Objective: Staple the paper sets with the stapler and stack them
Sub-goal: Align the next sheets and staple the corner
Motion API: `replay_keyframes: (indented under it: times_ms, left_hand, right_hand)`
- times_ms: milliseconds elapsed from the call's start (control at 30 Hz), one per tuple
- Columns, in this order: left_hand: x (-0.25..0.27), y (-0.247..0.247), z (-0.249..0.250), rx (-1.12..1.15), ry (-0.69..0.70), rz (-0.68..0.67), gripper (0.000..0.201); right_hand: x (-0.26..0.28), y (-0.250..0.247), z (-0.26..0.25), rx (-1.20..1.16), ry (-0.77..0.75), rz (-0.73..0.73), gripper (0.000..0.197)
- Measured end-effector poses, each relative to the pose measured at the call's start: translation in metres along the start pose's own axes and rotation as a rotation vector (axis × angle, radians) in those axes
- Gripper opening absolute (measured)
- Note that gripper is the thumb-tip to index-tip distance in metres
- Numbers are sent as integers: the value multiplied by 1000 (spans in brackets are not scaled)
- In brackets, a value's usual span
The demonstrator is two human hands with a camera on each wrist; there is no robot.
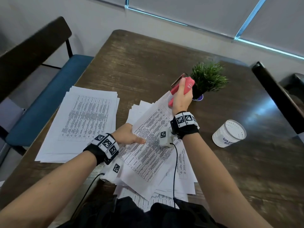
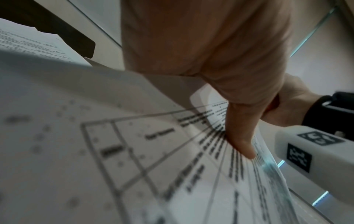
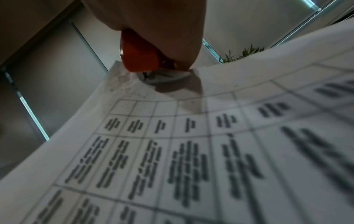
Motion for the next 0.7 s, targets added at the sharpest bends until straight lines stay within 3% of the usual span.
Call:
replay_keyframes:
  times_ms: [67,200,467,600,700]
  left_hand:
    - [0,1,0,-4,5,6,54]
    - [2,5,4,-3,25,-16,50]
    - [4,6,1,-39,18,-28,38]
    - [9,8,3,-108,31,-35,43]
    - [9,11,-3,-92,27,-53,38]
  right_hand:
    - [-2,6,-3,-60,43,-30,26]
    - [-5,11,-9,-117,95,-50,29]
    - [-7,15,-3,-88,148,-31,65]
    - [-6,7,6,-39,152,43,49]
    - [-6,7,13,23,159,46,50]
Point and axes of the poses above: each hand's wrist, its own x-axis away from the middle knuckle, its own y-axis out of the palm, z = x × y, the point moved 8 cm from there along -x, towards the middle knuckle, and after that the axes turned 13 degrees about z, right-handed, at the moved point
